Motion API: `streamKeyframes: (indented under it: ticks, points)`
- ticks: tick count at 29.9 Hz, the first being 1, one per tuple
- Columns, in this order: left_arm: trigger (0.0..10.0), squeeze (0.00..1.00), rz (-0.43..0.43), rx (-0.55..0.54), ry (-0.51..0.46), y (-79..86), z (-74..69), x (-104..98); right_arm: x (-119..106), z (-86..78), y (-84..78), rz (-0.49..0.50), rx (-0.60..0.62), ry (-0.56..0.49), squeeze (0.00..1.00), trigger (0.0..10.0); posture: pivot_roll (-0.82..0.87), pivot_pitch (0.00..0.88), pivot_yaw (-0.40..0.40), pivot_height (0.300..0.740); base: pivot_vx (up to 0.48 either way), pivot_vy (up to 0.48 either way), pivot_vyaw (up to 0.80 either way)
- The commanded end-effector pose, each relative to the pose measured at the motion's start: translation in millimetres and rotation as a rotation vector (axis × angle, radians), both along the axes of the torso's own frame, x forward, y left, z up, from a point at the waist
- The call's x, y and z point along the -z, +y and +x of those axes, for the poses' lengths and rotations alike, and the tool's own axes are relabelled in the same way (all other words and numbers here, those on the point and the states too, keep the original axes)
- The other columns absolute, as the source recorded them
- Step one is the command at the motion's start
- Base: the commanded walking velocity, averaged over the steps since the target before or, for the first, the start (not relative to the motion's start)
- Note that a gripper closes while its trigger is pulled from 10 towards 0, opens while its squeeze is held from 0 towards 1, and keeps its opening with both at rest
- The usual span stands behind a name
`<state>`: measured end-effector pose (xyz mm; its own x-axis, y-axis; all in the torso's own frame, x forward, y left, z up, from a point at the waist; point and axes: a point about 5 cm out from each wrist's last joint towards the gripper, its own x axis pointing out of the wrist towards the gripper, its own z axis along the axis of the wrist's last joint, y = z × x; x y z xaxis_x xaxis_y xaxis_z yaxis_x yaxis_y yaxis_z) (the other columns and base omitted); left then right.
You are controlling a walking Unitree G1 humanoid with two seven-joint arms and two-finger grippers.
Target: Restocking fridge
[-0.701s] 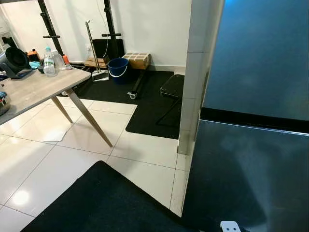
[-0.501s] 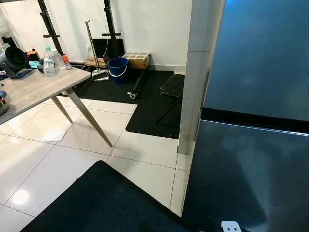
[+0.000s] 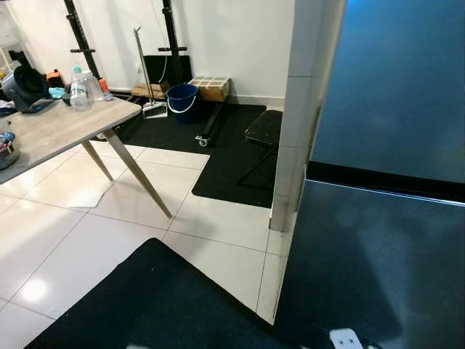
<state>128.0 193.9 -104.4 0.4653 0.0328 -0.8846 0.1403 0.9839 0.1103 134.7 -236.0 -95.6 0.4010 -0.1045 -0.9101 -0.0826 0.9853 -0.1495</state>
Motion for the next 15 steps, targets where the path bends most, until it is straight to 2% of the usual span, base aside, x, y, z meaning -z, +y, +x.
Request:
streamKeyframes:
  ticks: [1, 2, 7, 10, 11, 15]
  points:
    - [10.0, 0.00, 0.026, 0.003, -0.010, 20.3, 10.7, -7, 1, -1.2, 2.6, -0.002, -0.018, 0.013, 0.00, 10.0, -0.08, 0.000, 0.034, 0.740, 0.000, 0.000, 0.00]
    - [10.0, 0.00, 0.028, 0.010, -0.018, 21.9, 15.2, -9, 1, -1.4, 3.2, -0.004, -0.029, 0.017, 0.00, 10.0, -0.07, 0.000, 0.030, 0.740, 0.000, 0.000, 0.00]
    - [10.0, 0.00, 0.028, 0.025, -0.027, 20.0, 17.9, -9, 2, -3.0, 5.3, -0.012, -0.051, 0.030, 0.00, 10.0, -0.06, 0.000, 0.032, 0.740, 0.000, 0.000, 0.00]
    - [10.0, 0.00, 0.013, 0.030, -0.019, 15.1, 12.0, -7, 2, -0.3, 9.2, 0.005, -0.013, 0.011, 0.00, 10.0, -0.06, 0.000, 0.041, 0.740, 0.000, 0.000, 0.00]
    - [10.0, 0.00, 0.007, 0.053, 0.002, 10.7, 3.8, -3, 2, 3.6, 12.9, 0.014, -0.007, -0.006, 0.00, 10.0, -0.04, 0.000, 0.050, 0.740, 0.000, 0.000, 0.00]
    - [10.0, 0.00, -0.011, 0.051, 0.013, 7.2, -2.9, -1, 3, 2.1, 15.8, 0.021, -0.012, 0.002, 0.00, 10.0, -0.04, 0.000, 0.044, 0.740, 0.000, 0.000, 0.00]
